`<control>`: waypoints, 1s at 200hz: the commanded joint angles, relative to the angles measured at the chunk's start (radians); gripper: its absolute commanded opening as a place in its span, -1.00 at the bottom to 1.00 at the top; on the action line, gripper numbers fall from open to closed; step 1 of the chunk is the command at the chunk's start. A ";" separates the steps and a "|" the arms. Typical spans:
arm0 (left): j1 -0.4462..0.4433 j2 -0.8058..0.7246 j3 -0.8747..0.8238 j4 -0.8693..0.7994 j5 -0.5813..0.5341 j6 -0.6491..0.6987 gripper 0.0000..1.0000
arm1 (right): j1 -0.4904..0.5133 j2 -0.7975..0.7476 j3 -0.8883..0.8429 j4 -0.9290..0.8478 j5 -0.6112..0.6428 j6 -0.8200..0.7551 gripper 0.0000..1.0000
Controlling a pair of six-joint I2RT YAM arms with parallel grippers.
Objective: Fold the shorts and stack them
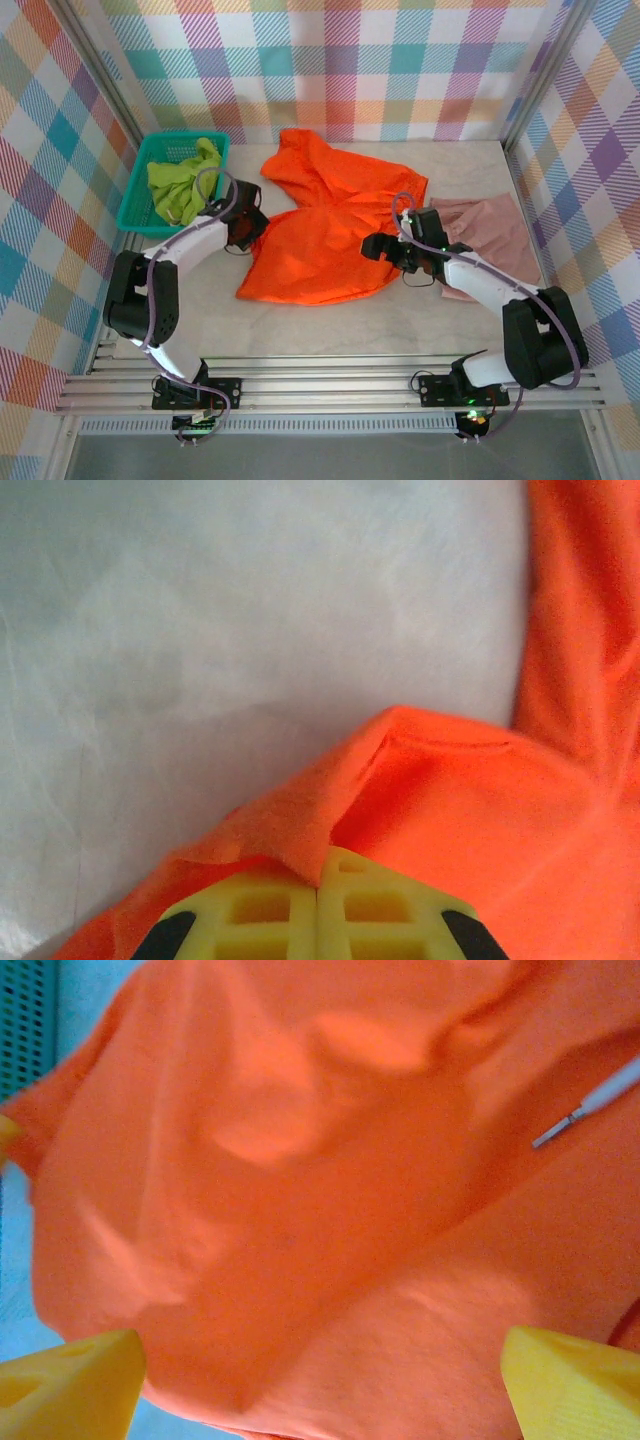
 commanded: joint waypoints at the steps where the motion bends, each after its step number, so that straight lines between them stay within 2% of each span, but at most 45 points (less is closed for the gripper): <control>1: 0.043 -0.033 0.110 -0.110 -0.075 0.079 -1.00 | 0.006 0.028 -0.011 -0.056 0.022 0.034 0.82; 23: 0.092 0.002 0.188 -0.134 -0.068 0.104 -1.00 | 0.006 0.039 -0.033 -0.091 0.031 0.044 0.82; 59: 0.156 0.123 0.350 -0.175 0.007 0.150 -0.95 | 0.005 0.042 -0.089 -0.086 0.005 0.090 0.82; 70: 0.160 0.152 0.404 -0.175 0.018 0.165 -0.74 | 0.005 0.038 -0.099 -0.082 -0.004 0.100 0.82; 83: 0.161 0.177 0.470 -0.181 0.054 0.182 -0.24 | 0.005 0.026 -0.101 -0.078 -0.024 0.101 0.82; 103: 0.156 0.153 0.510 -0.186 0.123 0.174 0.19 | 0.006 -0.020 -0.082 -0.083 -0.059 0.089 0.82; 128: 0.127 0.016 0.404 -0.162 0.180 0.135 0.65 | 0.006 -0.093 -0.019 -0.170 -0.024 0.052 0.83; 149: 0.082 -0.138 0.246 -0.184 0.168 0.098 0.75 | -0.001 -0.124 0.053 -0.281 0.080 0.031 0.77; 165: 0.054 -0.287 0.050 -0.168 0.144 0.031 0.99 | -0.018 -0.130 0.066 -0.299 0.129 0.070 0.68; 200: 0.040 -0.565 -0.286 -0.224 0.070 -0.087 1.00 | -0.057 -0.075 0.059 -0.251 0.172 0.200 0.48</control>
